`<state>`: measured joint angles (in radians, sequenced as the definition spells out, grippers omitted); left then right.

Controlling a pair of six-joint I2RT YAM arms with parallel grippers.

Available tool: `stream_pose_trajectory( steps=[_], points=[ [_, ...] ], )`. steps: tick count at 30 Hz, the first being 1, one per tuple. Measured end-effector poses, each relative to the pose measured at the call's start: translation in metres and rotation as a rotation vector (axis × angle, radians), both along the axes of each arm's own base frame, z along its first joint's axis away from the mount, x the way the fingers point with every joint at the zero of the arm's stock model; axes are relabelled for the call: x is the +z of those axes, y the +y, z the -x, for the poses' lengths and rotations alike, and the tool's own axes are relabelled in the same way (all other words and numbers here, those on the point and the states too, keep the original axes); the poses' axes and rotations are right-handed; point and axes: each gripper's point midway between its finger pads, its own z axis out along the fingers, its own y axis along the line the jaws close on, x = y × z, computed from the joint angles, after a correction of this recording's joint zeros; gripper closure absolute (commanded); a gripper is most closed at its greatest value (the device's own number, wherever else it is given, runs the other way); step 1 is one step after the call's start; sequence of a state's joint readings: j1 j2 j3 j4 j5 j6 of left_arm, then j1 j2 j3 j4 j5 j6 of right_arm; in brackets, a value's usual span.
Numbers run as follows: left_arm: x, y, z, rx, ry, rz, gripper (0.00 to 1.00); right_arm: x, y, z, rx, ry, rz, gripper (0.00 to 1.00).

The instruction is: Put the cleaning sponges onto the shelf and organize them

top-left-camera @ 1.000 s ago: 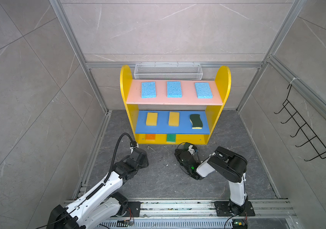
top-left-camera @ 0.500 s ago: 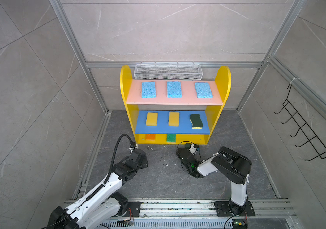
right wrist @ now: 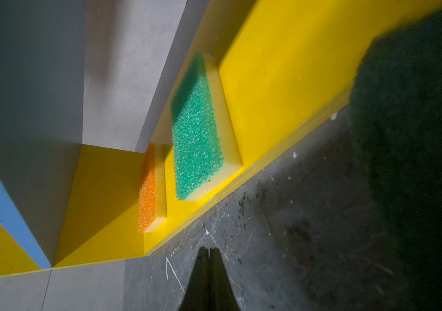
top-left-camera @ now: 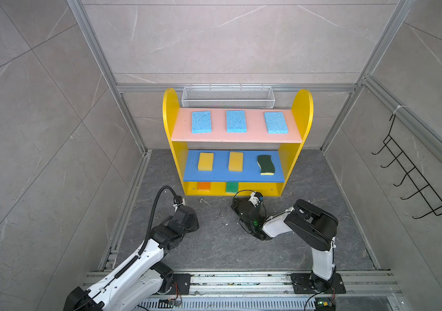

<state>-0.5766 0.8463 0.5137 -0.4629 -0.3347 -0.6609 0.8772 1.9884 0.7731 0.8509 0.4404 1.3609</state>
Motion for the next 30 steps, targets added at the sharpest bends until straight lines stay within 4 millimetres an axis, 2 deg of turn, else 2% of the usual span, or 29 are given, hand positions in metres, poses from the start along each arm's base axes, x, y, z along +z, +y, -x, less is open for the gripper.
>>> stream_pose_trajectory(
  steps=[8,17,30],
  points=[
    [0.0,0.001,-0.003,0.009,-0.01,0.012,0.36,-0.017,0.01,-0.002,0.01,0.021,-0.001,1.0],
    [-0.011,0.001,-0.003,0.008,0.012,0.019,0.36,-0.019,0.021,-0.01,0.007,0.01,-0.017,1.0],
    [-0.016,0.0,-0.008,0.011,0.018,0.036,0.37,-0.018,0.008,-0.01,-0.05,0.0,-0.02,1.0]
  ],
)
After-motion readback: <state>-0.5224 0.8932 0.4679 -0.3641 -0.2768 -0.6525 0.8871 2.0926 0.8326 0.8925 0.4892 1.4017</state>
